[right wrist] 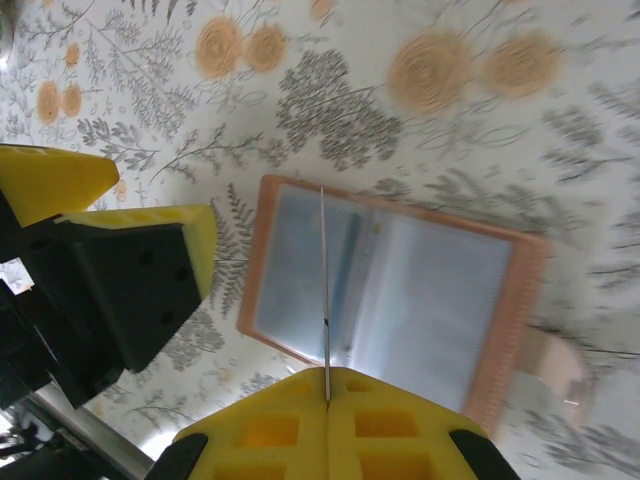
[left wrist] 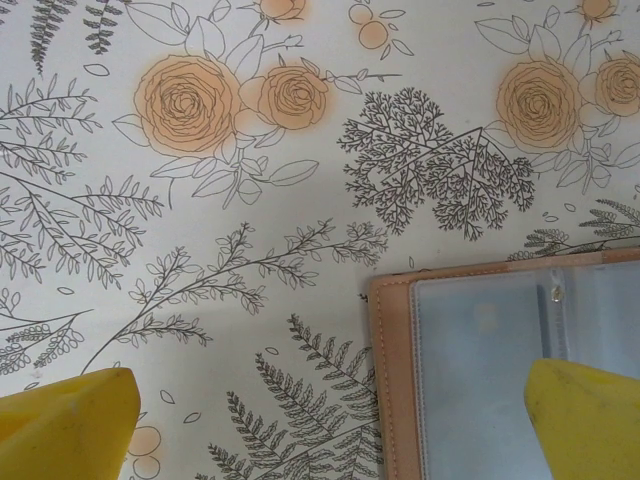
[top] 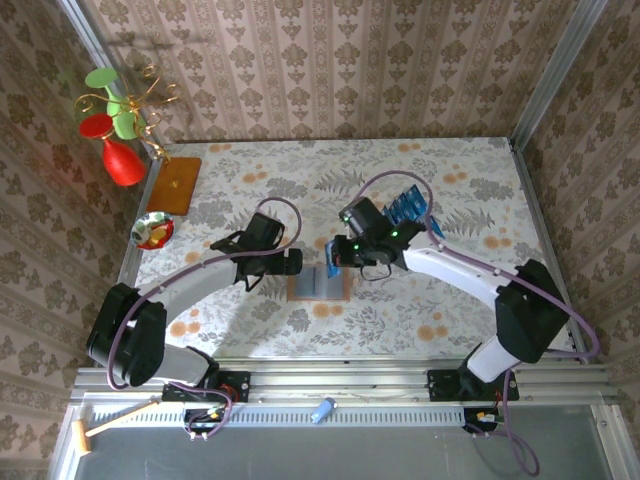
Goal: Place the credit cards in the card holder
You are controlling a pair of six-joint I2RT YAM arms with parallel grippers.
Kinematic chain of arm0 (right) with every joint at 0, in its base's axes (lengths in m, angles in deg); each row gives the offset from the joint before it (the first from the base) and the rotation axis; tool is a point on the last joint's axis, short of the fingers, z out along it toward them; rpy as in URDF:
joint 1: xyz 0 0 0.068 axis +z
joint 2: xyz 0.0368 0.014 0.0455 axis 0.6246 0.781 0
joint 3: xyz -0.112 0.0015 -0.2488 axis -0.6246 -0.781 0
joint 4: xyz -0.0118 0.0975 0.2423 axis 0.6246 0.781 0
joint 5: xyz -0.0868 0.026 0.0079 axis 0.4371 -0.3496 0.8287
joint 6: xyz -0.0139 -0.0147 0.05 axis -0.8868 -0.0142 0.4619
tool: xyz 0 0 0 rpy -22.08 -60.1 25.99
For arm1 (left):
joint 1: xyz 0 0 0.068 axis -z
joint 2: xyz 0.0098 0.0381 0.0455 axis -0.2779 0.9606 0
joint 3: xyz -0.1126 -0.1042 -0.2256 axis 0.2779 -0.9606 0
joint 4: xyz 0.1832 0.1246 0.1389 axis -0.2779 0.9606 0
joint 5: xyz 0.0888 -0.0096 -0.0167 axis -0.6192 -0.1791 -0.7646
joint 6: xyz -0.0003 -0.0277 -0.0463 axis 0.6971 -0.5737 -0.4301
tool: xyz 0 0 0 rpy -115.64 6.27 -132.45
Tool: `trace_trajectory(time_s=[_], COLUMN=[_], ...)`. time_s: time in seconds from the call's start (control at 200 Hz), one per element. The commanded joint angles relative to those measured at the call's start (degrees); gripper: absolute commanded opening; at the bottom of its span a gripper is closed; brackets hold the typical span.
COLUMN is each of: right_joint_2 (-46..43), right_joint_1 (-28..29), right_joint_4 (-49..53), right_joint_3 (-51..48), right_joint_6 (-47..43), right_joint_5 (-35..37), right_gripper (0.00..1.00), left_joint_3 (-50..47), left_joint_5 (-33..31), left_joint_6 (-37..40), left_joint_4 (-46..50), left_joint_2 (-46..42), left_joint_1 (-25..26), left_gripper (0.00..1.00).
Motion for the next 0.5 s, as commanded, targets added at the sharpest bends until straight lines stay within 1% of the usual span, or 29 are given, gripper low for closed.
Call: trace_trajectory(time_s=[0.0, 0.22, 0.495], right_joint_2=[2.25, 5.03, 6.79], right_joint_1=[1.80, 4.39, 5.06], right_joint_4=[-7.37, -11.19, -12.51], right_joint_3=[-1.42, -4.18, -6.34], right_joint_6=[5.87, 9.06, 10.08], right_joint_5=[2.54, 5.55, 7.64], right_gripper=[0.00, 0.00, 0.00], left_joint_3=[-0.35, -1.17, -1.26], left_joint_5=[-0.76, -0.72, -0.56], left_joint_6=[0.96, 0.73, 0.47], left_joint_4=[1.19, 0.51, 0.30], left_joint_2=[0.15, 0.15, 0.06], left_joint_1=[-0.38, -0.53, -0.54], left_gripper=[1.00, 1.00, 1.00])
